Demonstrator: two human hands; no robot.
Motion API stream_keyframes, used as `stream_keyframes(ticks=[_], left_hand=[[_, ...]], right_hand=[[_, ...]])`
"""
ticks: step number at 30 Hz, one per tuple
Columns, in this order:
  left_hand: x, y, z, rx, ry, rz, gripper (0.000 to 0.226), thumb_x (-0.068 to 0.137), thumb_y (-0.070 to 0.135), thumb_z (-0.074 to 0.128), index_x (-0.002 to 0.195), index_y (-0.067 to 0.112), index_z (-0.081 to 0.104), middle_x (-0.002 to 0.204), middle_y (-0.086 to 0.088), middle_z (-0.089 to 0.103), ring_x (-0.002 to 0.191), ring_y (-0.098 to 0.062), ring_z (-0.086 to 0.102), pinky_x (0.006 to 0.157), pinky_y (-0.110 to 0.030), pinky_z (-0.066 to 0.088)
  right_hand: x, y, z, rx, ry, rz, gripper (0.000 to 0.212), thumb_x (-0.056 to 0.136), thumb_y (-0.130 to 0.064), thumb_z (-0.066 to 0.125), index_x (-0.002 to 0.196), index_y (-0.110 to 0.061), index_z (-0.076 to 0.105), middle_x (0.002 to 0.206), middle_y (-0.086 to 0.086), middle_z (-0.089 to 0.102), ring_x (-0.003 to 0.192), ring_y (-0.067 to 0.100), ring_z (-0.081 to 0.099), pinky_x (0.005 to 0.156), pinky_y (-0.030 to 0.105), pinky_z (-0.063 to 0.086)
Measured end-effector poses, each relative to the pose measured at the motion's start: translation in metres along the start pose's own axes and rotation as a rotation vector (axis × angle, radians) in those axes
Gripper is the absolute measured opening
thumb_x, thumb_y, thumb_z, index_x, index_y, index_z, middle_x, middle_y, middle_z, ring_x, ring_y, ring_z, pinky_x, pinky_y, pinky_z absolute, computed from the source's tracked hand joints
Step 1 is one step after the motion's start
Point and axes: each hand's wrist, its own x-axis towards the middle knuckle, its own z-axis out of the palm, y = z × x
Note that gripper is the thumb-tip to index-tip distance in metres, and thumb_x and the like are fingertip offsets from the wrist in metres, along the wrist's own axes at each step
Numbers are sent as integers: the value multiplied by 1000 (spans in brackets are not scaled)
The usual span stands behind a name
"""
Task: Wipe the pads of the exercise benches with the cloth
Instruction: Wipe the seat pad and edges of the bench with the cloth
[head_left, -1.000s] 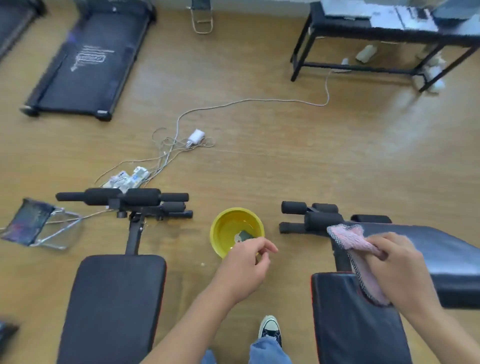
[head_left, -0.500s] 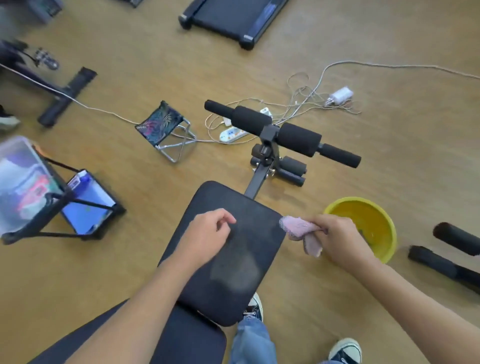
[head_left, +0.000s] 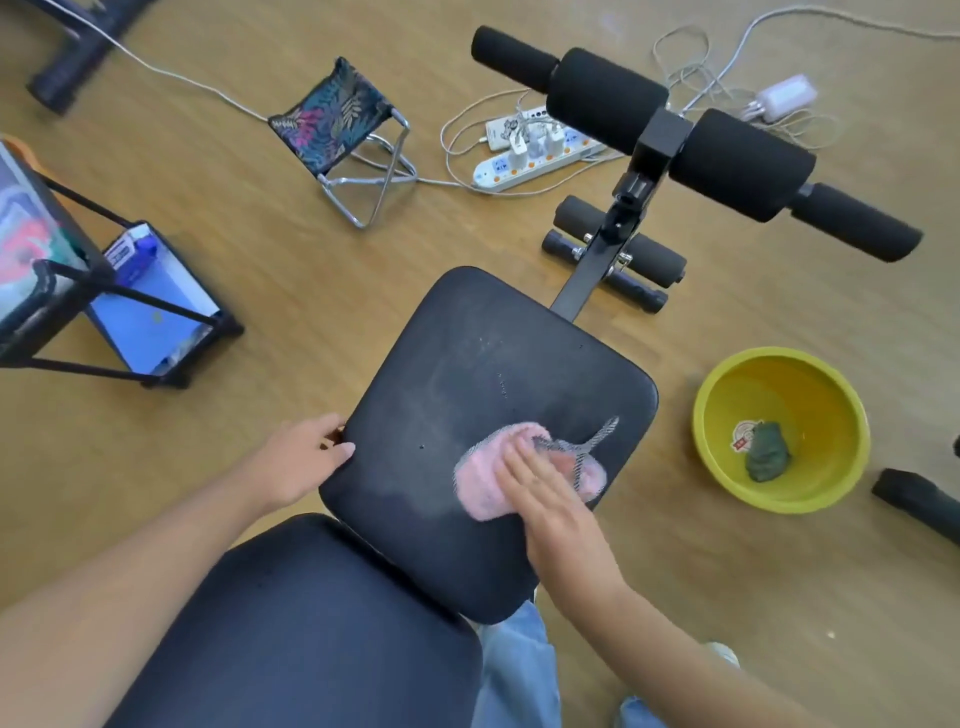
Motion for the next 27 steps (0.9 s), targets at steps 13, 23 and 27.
stream_keyframes(ticks=[13, 23, 27], left_hand=[[-2, -2, 20, -86, 47, 44, 39, 93, 31, 67, 132, 31, 63, 119, 0, 59, 113, -21, 57, 97, -32, 43], [10, -4, 23, -31, 69, 50, 39, 93, 26, 69, 132, 25, 65, 124, -3, 63, 123, -26, 59, 103, -38, 47], [14, -5, 23, -37, 48, 40, 42, 94, 27, 68, 136, 26, 63, 129, 2, 65, 123, -24, 60, 106, -40, 48]], right_hand=[[46, 87, -84, -69, 195, 499, 42, 94, 2, 44, 129, -13, 62, 138, 6, 56, 115, 2, 43, 100, 19, 34], [-75, -7, -3, 52, -520, -342, 44, 108, -31, 24, 129, -30, 62, 133, -24, 57, 125, -8, 48, 115, 6, 8], [3, 60, -53, 116, -348, -83, 38, 100, 3, 46, 133, -13, 58, 144, -17, 50, 134, 3, 46, 115, 25, 31]])
